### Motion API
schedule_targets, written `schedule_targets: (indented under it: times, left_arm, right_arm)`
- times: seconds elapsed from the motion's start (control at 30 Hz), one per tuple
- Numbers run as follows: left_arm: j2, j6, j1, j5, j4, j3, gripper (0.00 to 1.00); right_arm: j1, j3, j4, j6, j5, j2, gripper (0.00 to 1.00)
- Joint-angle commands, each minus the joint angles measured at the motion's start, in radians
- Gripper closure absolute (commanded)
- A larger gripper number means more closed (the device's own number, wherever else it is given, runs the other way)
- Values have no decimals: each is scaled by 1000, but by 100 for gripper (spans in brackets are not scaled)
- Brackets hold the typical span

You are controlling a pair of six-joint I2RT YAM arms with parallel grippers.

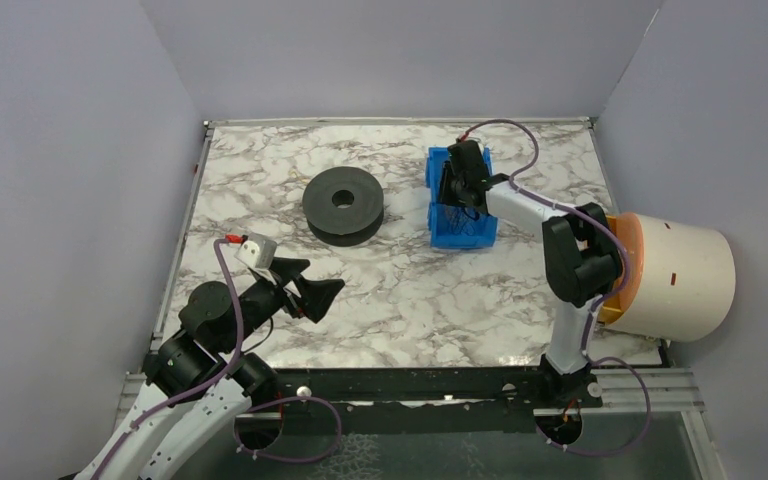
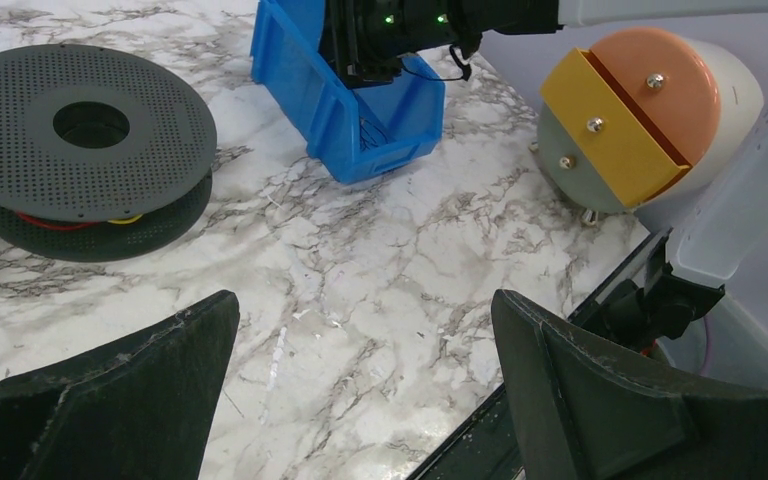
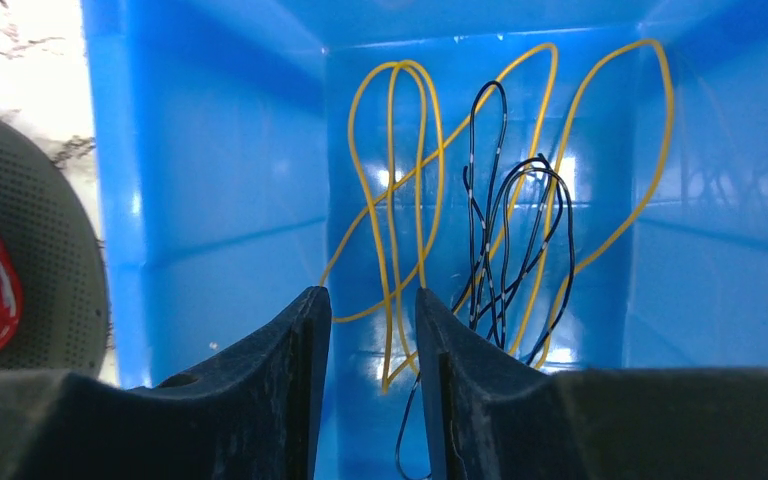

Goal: Wrap the cables

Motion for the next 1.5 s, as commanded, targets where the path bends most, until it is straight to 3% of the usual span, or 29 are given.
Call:
schedule_targets:
  times: [0.0,0.13,0.23,0.27,1.1,1.47]
  left_arm:
    - [-7,14,5,-4,30,-8,1]
    - [-4,13,5,-7,31,-8,1]
    - [2,13,5,-7,29,-8,1]
    - [5,13,5,-7,29,-8,1]
    - [40,11,21,-3,30,-7,1]
    - [42,10,24,-2,30,-8,1]
  right_arm:
    - [4,39,7,12,29,56,61]
    - [4,29,29,14,26,74,72]
    - [4,28,32,15,38,63,97]
    - [4,21,42,14,42,49,99]
    - [4,92,57,-79,79,-393,99]
    - [4,179,90,-105,71,-487,99]
